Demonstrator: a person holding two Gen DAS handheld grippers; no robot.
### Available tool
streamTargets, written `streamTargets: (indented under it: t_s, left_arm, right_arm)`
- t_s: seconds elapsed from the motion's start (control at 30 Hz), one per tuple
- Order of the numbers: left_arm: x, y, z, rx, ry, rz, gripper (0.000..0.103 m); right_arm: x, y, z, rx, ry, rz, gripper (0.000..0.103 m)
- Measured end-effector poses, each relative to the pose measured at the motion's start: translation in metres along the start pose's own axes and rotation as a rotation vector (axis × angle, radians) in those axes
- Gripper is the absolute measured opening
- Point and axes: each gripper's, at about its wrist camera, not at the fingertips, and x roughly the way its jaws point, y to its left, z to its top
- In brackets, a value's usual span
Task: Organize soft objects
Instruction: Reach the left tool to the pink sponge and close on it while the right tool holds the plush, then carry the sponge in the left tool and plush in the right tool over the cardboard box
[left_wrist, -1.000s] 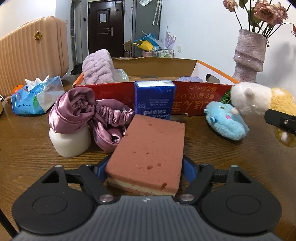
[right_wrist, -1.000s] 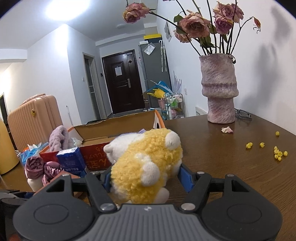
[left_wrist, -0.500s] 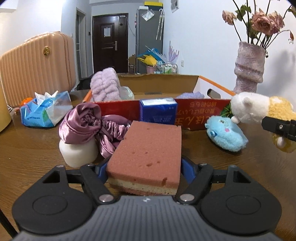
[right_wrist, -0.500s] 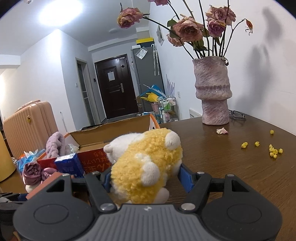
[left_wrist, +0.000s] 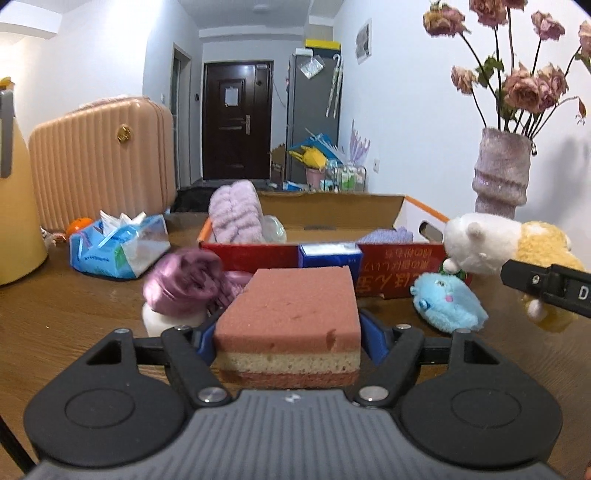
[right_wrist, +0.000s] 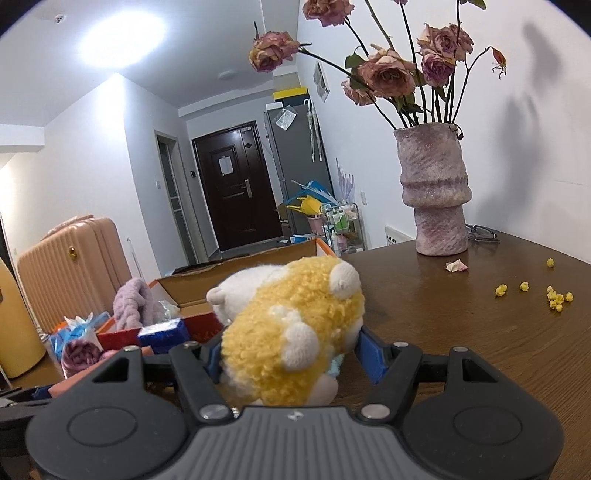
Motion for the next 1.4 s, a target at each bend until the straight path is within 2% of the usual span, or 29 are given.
streamTargets:
  t_s: [0.3,0.7,0.97,1.4]
  left_arm:
    - [-0.023,0.009,0.005,-0.044,-0.058,-0.009,0.075]
    - [-0.036,0.01,0.013,-0.034,-0.128,0.009,0.075]
    - [-0.03,0.008,0.025,-0.039,-0.169,0.023,0.075]
    - [-0.001,0.014,0.045,-0.092,-0.179,0.052,0.075]
  right_arm:
    - [-0.005,0.005,-0.001,0.016,-0.018,0.001,0.069]
    - [-0.005,0.012,-0.002,0.003,-0.04,0.015,0.069]
    - [0.0,0.017,0.0,-0.011,-0.078,0.02,0.069]
    - [0.026,0.033,0.006,-0.042,-0.117,0.016,0.069]
